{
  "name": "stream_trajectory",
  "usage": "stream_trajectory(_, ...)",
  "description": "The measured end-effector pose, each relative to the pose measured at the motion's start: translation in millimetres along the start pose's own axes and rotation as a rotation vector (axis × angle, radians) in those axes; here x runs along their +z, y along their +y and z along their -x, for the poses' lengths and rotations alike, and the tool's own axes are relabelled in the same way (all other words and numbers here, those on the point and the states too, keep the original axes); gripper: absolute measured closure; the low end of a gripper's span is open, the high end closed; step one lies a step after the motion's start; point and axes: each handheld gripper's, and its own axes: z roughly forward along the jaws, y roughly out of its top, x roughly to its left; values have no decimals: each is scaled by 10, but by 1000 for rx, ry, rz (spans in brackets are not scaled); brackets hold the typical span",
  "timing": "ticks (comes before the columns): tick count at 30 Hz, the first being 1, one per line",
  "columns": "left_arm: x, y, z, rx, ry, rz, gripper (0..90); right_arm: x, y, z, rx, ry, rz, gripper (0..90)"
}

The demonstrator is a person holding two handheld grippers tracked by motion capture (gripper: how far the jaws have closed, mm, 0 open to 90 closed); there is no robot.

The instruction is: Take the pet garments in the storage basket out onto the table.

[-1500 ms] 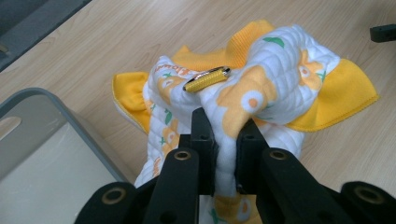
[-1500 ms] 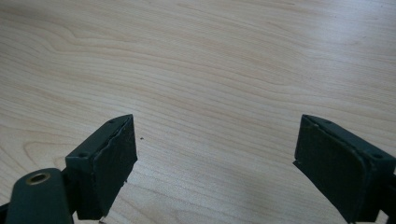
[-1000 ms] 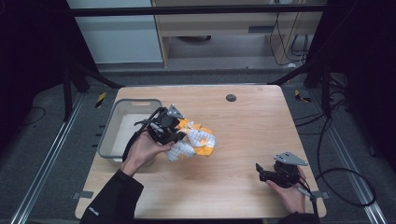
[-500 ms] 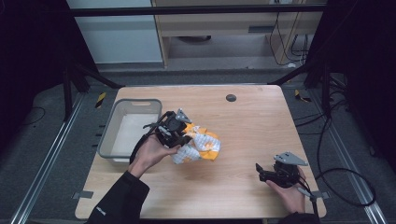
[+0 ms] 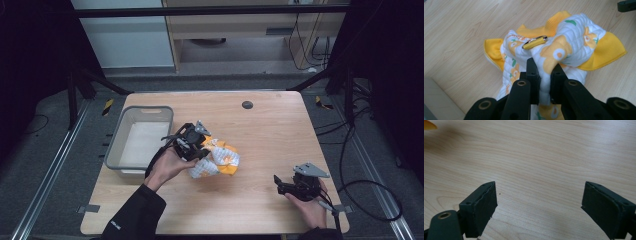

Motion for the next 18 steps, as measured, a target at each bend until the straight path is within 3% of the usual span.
stream_trajectory(18,380,-124,104,8,-34,-16,806,4,-2,11,-4,-3,1,127)
